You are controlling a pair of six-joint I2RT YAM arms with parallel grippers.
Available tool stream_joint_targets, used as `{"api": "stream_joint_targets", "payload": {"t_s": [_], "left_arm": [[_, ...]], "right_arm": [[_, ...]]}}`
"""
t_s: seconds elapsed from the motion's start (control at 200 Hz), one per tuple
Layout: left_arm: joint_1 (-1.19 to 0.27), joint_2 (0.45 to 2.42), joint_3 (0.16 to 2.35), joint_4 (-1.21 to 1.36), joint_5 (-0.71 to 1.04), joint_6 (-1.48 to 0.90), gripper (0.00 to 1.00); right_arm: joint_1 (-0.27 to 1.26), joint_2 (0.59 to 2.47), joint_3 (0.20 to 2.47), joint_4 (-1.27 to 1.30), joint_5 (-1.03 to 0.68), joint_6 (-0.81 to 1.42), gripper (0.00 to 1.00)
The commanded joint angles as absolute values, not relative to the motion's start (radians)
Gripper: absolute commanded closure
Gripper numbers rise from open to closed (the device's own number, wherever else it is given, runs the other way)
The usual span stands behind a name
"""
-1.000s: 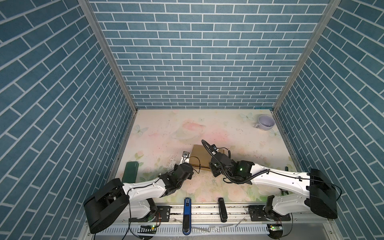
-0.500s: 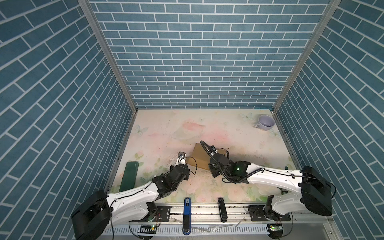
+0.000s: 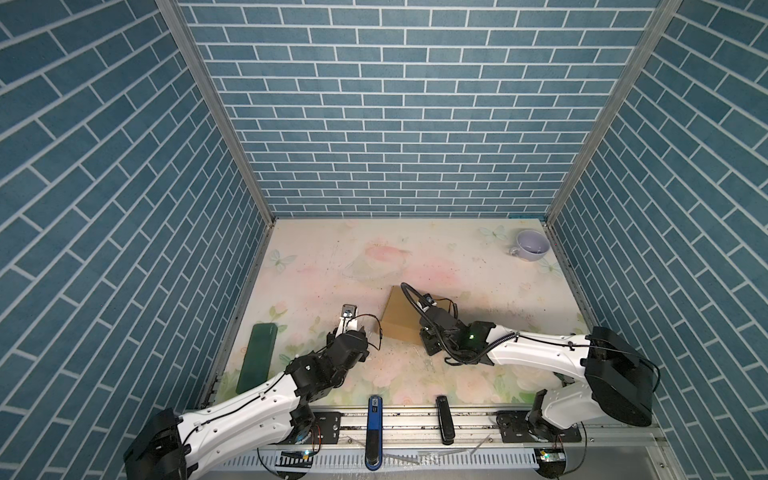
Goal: Fold the paper box
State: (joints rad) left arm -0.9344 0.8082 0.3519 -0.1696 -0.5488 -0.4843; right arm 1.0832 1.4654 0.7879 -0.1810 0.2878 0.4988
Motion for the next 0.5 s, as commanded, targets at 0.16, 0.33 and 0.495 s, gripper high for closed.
{"api": "stream_joint_targets", "payload": {"t_s": [0.16,0.33,0.495], "left_arm": [[-0.921,0.954,0.466,-0.089,-0.533,-0.358,0.52],[-0.83,1.072,0.499,-0.01,-0.404,-0.331,0.51],[-0.732,1.163,0.525,0.048,-0.281,-0.304,0.51]], "right_arm": [[1.057,1.478,0.743,-0.167,0.264,0.531,0.65],[1.043,1.483,0.733,-0.166,0.256,0.541,0.65],[1.04,1.462,0.731,-0.187,0.266,0.548,0.66]]}}
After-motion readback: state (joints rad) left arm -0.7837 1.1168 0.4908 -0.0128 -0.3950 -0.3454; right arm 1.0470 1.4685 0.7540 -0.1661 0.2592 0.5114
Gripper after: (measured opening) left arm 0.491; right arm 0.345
